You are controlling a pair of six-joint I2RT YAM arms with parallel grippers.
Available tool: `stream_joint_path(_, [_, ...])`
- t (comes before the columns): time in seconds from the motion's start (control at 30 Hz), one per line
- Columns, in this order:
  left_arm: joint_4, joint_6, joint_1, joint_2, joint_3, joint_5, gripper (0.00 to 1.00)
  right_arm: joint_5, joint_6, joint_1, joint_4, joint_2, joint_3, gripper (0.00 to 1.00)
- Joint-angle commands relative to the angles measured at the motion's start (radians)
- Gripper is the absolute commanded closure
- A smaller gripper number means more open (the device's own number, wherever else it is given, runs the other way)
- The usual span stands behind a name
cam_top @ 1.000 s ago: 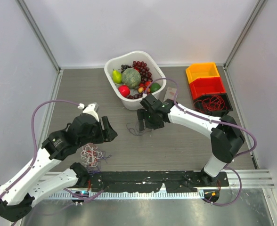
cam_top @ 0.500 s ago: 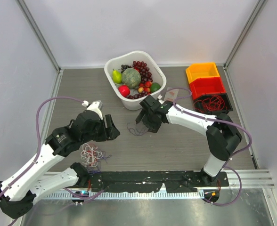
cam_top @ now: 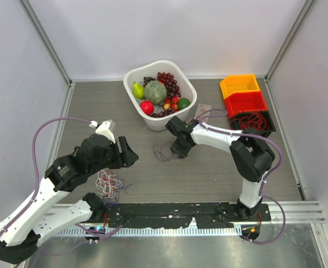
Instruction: Untangle the cables
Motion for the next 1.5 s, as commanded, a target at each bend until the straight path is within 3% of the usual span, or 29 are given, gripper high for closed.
stream_joint_path(0.0, [-0.013,0.022,0.003,-0.012,0.026,-0.026,0.36,0.044,0.035,0.011,0.002,0.03,0.034,0.63])
stream_joint_path(0.2, [0.012,0.049,0.003,0.014,0.026,-0.023,0.36,0.033,0.022,0.019,0.043,0.037,0.028,0.62])
stream_joint_path(0.27, [0.018,0.057,0.003,0.028,0.032,-0.016,0.36,0.041,0.0,0.017,0.054,0.031,0.035,0.74])
stream_joint_path(0.3, [0.024,0.058,0.003,0.035,0.035,-0.011,0.36,0.048,-0.027,0.013,0.054,0.025,0.034,0.96])
stream_joint_path(0.33, [0.03,0.06,0.003,0.04,0.038,-0.008,0.36,0.071,-0.05,-0.004,0.057,-0.007,0.032,0.99])
stream_joint_path(0.5, [0.044,0.081,0.003,0.052,0.046,-0.028,0.36,0.084,-0.271,-0.128,0.071,-0.179,-0.001,0.99])
stream_joint_path(0.73, [0.065,0.127,0.003,0.109,0.058,-0.023,0.36,0.059,-0.605,-0.472,0.083,-0.418,0.058,0.99])
stream_joint_path(0.9, [0.09,0.147,0.003,0.134,0.058,0.003,0.36,-0.005,-0.695,-0.737,0.152,-0.336,0.221,0.99])
stream_joint_path(1.03, [0.092,0.16,0.003,0.134,0.066,0.009,0.36,0.013,-0.754,-0.855,0.293,-0.228,0.276,0.99])
stream_joint_path(1.27, [0.04,0.152,0.003,0.083,0.087,-0.035,0.34,0.162,-0.977,-0.906,0.326,0.022,0.376,0.99])
stream_joint_path(1.47, [-0.003,0.108,0.003,0.045,0.067,-0.101,0.29,0.167,-1.066,-0.905,0.395,0.082,0.332,0.99])
